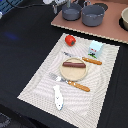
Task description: Interact with the objects in diverse but meaningful ways.
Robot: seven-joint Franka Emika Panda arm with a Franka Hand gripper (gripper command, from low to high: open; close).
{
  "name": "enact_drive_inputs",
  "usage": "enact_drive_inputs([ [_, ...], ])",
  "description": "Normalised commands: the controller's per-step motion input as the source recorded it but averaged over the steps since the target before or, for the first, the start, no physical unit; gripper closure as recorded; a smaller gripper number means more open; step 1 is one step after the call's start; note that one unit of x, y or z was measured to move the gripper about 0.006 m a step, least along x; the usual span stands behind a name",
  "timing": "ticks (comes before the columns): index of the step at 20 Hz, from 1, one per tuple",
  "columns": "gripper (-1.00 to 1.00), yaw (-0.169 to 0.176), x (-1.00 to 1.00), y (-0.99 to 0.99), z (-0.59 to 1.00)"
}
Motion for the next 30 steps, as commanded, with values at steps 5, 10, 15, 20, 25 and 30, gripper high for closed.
enact_drive_inputs([
  [5, -1.00, -0.052, 0.00, 0.14, -0.24],
  [10, -1.00, -0.044, 0.00, 0.14, -0.28],
  [15, -1.00, -0.031, 0.00, 0.14, -0.30],
  [20, -1.00, -0.030, 0.00, 0.14, -0.32],
  [25, -1.00, -0.027, 0.00, 0.14, -0.32],
  [30, -1.00, -0.020, 0.00, 0.16, -0.31],
])
